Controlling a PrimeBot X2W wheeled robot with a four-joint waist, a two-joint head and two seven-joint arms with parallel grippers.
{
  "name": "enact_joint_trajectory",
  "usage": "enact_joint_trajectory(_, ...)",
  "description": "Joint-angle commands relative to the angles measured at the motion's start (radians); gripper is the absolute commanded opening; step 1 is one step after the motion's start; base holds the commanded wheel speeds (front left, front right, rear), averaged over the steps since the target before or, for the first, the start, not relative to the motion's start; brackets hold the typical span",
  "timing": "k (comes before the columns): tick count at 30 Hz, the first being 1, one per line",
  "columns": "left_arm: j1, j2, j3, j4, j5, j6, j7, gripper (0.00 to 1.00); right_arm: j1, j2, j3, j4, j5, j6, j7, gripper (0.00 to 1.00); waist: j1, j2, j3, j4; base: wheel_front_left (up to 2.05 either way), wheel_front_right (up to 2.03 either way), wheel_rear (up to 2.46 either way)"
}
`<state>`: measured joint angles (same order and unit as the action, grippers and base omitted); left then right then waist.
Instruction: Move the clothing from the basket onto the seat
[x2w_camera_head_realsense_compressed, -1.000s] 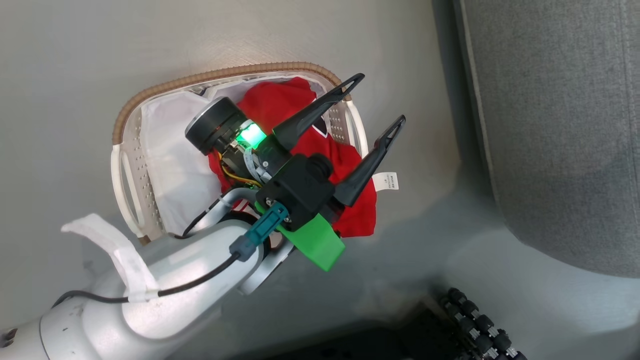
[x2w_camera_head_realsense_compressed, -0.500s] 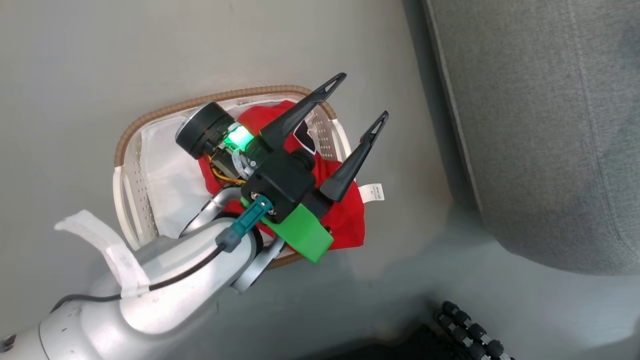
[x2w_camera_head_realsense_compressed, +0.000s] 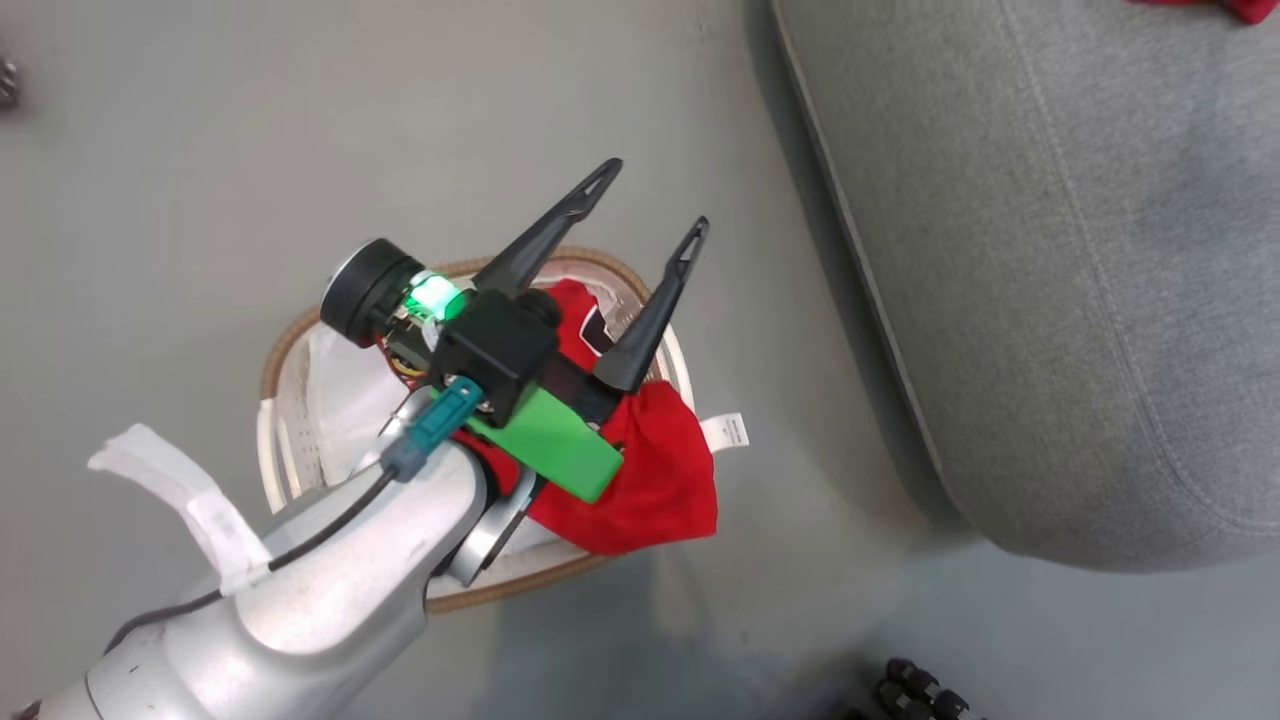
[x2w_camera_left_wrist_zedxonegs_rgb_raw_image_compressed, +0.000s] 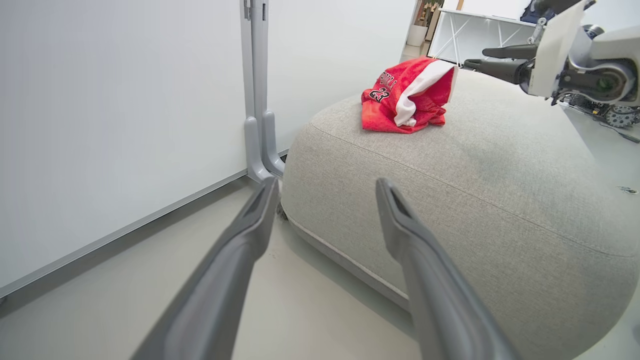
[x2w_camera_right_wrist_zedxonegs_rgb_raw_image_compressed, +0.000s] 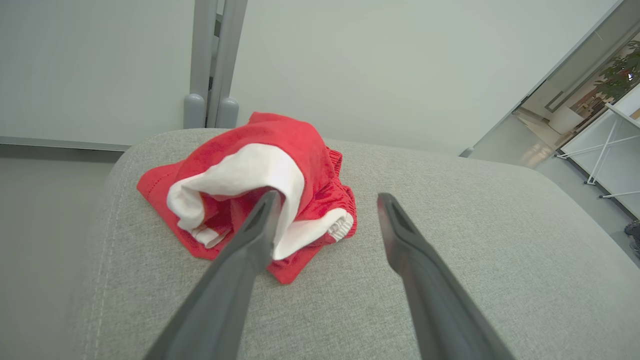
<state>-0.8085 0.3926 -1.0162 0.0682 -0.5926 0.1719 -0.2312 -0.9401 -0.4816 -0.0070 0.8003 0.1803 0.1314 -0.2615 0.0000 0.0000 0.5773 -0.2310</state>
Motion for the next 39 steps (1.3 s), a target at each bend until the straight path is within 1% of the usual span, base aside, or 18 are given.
enact_joint_trajectory(1, 0.022, -0.003, 0.012, 0.010, -0.011, 0.006, -0.011, 1.00, 0.020, 0.000, 0.006, -0.008, 0.009, -0.001, -0.001, 1.00, 0.0000, 0.0000, -0.077, 0.024, 0.00, 0.00, 0.00)
enact_joint_trajectory(5, 0.065, -0.010, 0.056, 0.039, -0.036, 0.012, -0.027, 1.00, 0.039, 0.012, 0.025, -0.034, 0.013, -0.001, 0.010, 1.00, 0.0000, 0.0000, -0.142, 0.045, 0.00, 0.00, 0.00)
enact_joint_trajectory(8, 0.107, -0.015, 0.092, 0.059, -0.053, 0.014, -0.034, 1.00, 0.052, 0.024, 0.014, -0.043, 0.006, -0.001, 0.018, 1.00, 0.0000, 0.0000, -0.186, 0.062, 0.00, 0.00, 0.00)
enact_joint_trajectory(15, 0.234, -0.031, 0.229, 0.078, -0.039, 0.008, -0.034, 1.00, 0.101, 0.103, 0.006, -0.066, -0.017, -0.001, 0.026, 1.00, 0.0000, 0.0000, -0.271, 0.109, 0.00, 0.00, 0.00)
enact_joint_trajectory(16, 0.275, -0.038, 0.272, 0.084, -0.033, 0.001, -0.033, 1.00, 0.117, 0.128, 0.016, -0.076, -0.019, -0.001, 0.023, 1.00, 0.0000, 0.0000, -0.289, 0.118, 0.00, 0.00, 0.00)
enact_joint_trajectory(21, 0.368, -0.054, 0.382, 0.102, 0.012, -0.014, -0.033, 1.00, 0.170, 0.190, 0.038, -0.105, -0.024, -0.001, 0.014, 1.00, 0.0000, 0.0000, -0.326, 0.143, 0.00, 0.00, 0.00)
enact_joint_trajectory(27, 0.485, -0.091, 0.519, 0.098, 0.062, -0.034, -0.033, 1.00, 0.247, 0.256, 0.066, -0.149, -0.031, -0.001, 0.003, 1.00, 0.0000, 0.0000, -0.361, 0.167, 0.00, 0.00, 0.00)
enact_joint_trajectory(31, 0.561, -0.119, 0.611, 0.099, 0.091, -0.050, -0.033, 1.00, 0.306, 0.296, 0.066, -0.179, -0.024, -0.001, -0.003, 1.00, 0.0000, 0.0000, -0.382, 0.181, 0.00, 0.00, 0.00)
enact_joint_trajectory(35, 0.629, -0.145, 0.685, 0.100, 0.124, -0.068, -0.034, 1.00, 0.377, 0.349, 0.071, -0.215, -0.017, -0.001, -0.004, 1.00, 0.0000, 0.0000, -0.405, 0.192, 0.00, 0.00, 0.00)
enact_joint_trajectory(39, 0.687, -0.164, 0.738, 0.099, 0.149, -0.090, -0.034, 1.00, 0.452, 0.384, 0.078, -0.264, -0.022, -0.001, -0.005, 1.00, 0.0000, 0.0000, -0.426, 0.200, 0.00, 0.00, 0.00)
